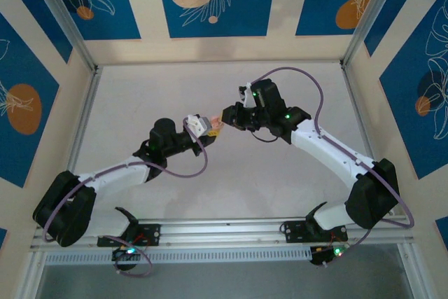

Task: Insert wireless bluetooth earbuds into charging case

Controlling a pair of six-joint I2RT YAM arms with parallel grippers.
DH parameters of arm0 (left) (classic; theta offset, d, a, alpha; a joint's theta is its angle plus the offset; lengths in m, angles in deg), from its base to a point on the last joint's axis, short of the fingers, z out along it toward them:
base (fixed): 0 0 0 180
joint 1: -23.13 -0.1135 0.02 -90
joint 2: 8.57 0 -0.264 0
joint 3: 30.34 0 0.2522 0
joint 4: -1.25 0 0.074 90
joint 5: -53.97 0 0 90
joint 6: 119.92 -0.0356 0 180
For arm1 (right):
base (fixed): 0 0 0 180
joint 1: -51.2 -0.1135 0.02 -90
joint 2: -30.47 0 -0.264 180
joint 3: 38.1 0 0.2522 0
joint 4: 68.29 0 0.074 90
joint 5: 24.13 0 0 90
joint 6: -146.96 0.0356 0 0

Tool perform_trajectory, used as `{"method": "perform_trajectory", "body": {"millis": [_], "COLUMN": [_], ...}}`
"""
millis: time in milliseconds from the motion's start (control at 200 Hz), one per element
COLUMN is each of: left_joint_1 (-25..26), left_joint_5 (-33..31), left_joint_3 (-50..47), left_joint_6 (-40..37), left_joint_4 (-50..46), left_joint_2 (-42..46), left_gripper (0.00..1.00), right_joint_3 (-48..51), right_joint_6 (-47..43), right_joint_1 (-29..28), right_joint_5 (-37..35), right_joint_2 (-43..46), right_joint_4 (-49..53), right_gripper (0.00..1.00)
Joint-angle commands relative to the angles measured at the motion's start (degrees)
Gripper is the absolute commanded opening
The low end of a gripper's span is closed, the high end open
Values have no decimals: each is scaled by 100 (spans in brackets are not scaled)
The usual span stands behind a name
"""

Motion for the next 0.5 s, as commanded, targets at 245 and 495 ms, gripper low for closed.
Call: {"method": "perform_trajectory", "body": {"millis": [245, 495], "left_joint_1": [55, 65], "left_joint_5": [-291, -264], "left_joint_3": [211, 190], "left_joint_6": [-175, -163], "left_joint_4": [309, 327], "left_joint_2": [203, 229], "left_gripper": [17, 17], "right_joint_3": [-85, -81], "right_joint_6": [87, -78], "right_joint_1": [-175, -104], "right_joint_5": [305, 395], "right_joint_2": [128, 276], "right_joint_4": [444, 365], "right_gripper": [19, 29]}}
